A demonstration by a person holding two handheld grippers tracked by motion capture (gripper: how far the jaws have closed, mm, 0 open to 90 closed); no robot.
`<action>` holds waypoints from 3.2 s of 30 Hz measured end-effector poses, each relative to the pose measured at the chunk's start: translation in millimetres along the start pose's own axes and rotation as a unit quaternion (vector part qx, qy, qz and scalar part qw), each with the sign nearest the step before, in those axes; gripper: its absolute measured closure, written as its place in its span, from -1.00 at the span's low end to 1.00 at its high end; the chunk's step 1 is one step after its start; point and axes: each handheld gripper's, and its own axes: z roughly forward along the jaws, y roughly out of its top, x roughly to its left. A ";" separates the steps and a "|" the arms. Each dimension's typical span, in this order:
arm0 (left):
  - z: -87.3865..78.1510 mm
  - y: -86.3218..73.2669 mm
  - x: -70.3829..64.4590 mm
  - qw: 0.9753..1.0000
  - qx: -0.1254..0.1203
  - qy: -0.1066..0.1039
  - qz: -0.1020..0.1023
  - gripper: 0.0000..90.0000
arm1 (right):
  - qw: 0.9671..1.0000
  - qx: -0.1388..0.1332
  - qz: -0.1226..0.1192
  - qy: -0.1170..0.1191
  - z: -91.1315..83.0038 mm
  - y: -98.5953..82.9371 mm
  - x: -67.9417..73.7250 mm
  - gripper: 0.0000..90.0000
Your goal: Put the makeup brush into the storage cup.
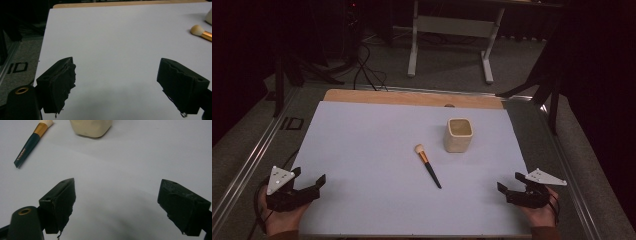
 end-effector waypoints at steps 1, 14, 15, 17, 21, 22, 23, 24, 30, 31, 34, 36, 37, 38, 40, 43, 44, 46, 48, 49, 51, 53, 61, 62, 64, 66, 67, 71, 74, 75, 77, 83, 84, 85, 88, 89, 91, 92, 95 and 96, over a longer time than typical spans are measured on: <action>0.1 0.2 -0.2 1.000 0.000 0.000 0.000 -0.67 | 1.000 -0.001 0.000 0.000 -0.4 0.3 0.6 -0.67; 0.0 1.4 -2.5 1.000 0.001 0.010 0.004 -0.75 | 1.000 -0.004 -0.003 0.005 0.2 3.9 5.8 -0.67; 0.0 1.4 -2.7 1.000 0.002 0.011 0.006 -0.75 | 1.000 -0.004 -0.004 0.005 0.4 4.0 6.2 -0.67; -0.1 1.6 -3.3 1.000 0.001 0.012 0.006 -0.76 | 1.000 -0.003 -0.006 0.007 0.9 4.3 6.9 -0.67; -0.5 1.2 -3.2 1.000 0.000 0.013 0.004 -0.76 | 1.000 -0.005 -0.003 0.009 0.2 6.1 9.3 -0.67; -0.6 1.0 -3.1 1.000 -0.001 0.013 0.003 -0.76 | 1.000 -0.005 -0.005 0.010 0.1 7.0 9.8 -0.67; -0.7 0.8 -2.9 1.000 -0.002 0.013 0.002 -0.76 | 1.000 -0.005 -0.004 0.009 -0.1 8.2 10.7 -0.67; -0.7 0.8 -2.9 1.000 -0.001 0.013 0.001 -0.76 | 1.000 -0.006 -0.007 0.010 -0.7 9.7 11.7 -0.67; -1.0 0.9 -2.7 1.000 -0.002 0.015 0.002 -0.76 | 1.000 -0.011 -0.016 0.019 -4.3 18.9 17.1 -0.67; -1.0 0.9 -2.7 1.000 -0.002 0.016 0.002 -0.76 | 1.000 -0.012 -0.018 0.020 -4.5 20.6 18.6 -0.67; -1.1 0.9 -3.0 1.000 -0.004 0.016 0.002 -0.76 | 0.999 -0.011 -0.025 0.028 -4.5 25.6 22.6 -0.67; -1.5 0.9 -3.1 1.000 -0.004 0.014 0.003 -0.76 | 0.999 -0.010 -0.026 0.034 -4.1 28.8 24.8 -0.67; -1.6 1.0 -3.4 1.000 -0.004 0.013 0.004 -0.76 | 0.999 -0.010 -0.028 0.036 -4.1 30.5 25.7 -0.67; -1.3 0.9 -3.6 1.000 -0.004 0.014 0.006 -0.76 | 0.999 -0.011 -0.029 0.038 -3.9 32.1 26.6 -0.67; -0.7 0.9 -4.2 1.000 -0.003 0.014 0.006 -0.76 | 0.999 -0.011 -0.033 0.042 -3.2 36.1 28.8 -0.67; -0.7 0.9 -4.3 1.000 -0.004 0.015 0.005 -0.76 | 0.998 -0.009 -0.038 0.046 -1.6 41.8 32.2 -0.67; -0.8 1.0 -4.3 1.000 -0.004 0.015 0.004 -0.76 | 0.998 -0.009 -0.041 0.047 -0.7 44.2 33.5 -0.67; -1.0 1.0 -4.0 1.000 -0.004 0.016 0.005 -0.76 | 0.998 -0.008 -0.046 0.052 1.2 49.5 36.9 -0.66; -1.2 1.0 -3.9 1.000 -0.004 0.015 0.006 -0.76 | 0.997 -0.007 -0.052 0.056 3.5 54.8 41.1 -0.66; -1.3 1.0 -3.9 1.000 -0.004 0.015 0.006 -0.76 | 0.997 -0.006 -0.056 0.058 5.0 57.5 43.2 -0.66; -1.1 1.0 -4.0 1.000 -0.003 0.015 0.006 -0.76 | 0.996 -0.003 -0.061 0.062 7.9 63.0 47.7 -0.66; -1.1 0.9 -3.9 1.000 -0.004 0.014 0.006 -0.76 | 0.996 0.000 -0.065 0.067 11.2 68.3 52.1 -0.65; -1.3 1.0 -3.8 1.000 -0.003 0.015 0.006 -0.76 | 0.994 0.009 -0.077 0.081 26.8 88.3 68.8 -0.56; -1.3 1.1 -3.7 1.000 -0.003 0.014 0.006 -0.76 | 0.993 0.011 -0.079 0.082 28.8 90.8 70.4 -0.55; -1.2 1.0 -3.7 1.000 -0.003 0.014 0.006 -0.76 | 0.993 0.014 -0.085 0.083 33.1 95.9 73.8 -0.55; -1.0 0.9 -3.5 1.000 -0.003 0.014 0.005 -0.76 | 0.992 0.018 -0.089 0.085 37.3 100.8 77.3 -0.55; -1.0 0.9 -3.4 1.000 -0.003 0.013 0.005 -0.76 | 0.992 0.020 -0.091 0.087 39.5 103.2 79.1 -0.54; -0.9 1.0 -3.6 1.000 -0.002 0.013 0.005 -0.76 | 0.990 0.033 -0.101 0.094 49.0 113.6 86.1 -0.53; -0.9 0.9 -3.5 1.000 -0.002 0.014 0.004 -0.75 | 0.989 0.044 -0.110 0.090 55.5 121.9 91.8 -0.49; -0.8 0.9 -3.4 1.000 -0.002 0.013 0.004 -0.75 | 0.989 0.045 -0.110 0.089 57.5 124.7 93.6 -0.47; -0.8 0.8 -3.3 1.000 -0.003 0.013 0.003 -0.75 | 0.989 0.046 -0.112 0.089 59.2 127.6 94.9 -0.47; -0.6 0.7 -2.9 1.000 -0.002 0.012 0.003 -0.75 | 0.986 0.063 -0.123 0.090 72.8 144.2 106.1 -0.45; -0.6 0.7 -2.9 1.000 -0.002 0.012 0.002 -0.75 | 0.986 0.066 -0.124 0.091 75.3 146.1 108.1 -0.45; -0.7 0.7 -2.9 1.000 -0.002 0.012 0.003 -0.75 | 0.986 0.070 -0.124 0.091 77.9 147.8 109.5 -0.45; -0.7 0.7 -2.8 1.000 -0.002 0.011 0.002 -0.75 | 0.986 0.080 -0.120 0.090 85.5 152.8 113.5 -0.45; -0.5 0.6 -2.8 1.000 -0.001 0.011 0.002 -0.75 | 0.985 0.083 -0.118 0.090 87.9 154.2 114.7 -0.45; -0.4 0.6 -2.8 1.000 -0.001 0.011 0.002 -0.75 | 0.985 0.090 -0.118 0.089 93.1 157.7 117.1 -0.41; -0.4 0.6 -2.8 1.000 -0.001 0.011 0.002 -0.75 | 0.984 0.094 -0.119 0.089 95.3 159.3 117.8 -0.40; -0.4 0.6 -2.7 1.000 0.000 0.011 0.002 -0.75 | 0.984 0.105 -0.117 0.085 101.8 163.5 120.1 -0.40; -0.5 0.6 -2.7 1.000 0.000 0.011 0.002 -0.75 | 0.984 0.110 -0.114 0.084 104.1 164.9 120.8 -0.39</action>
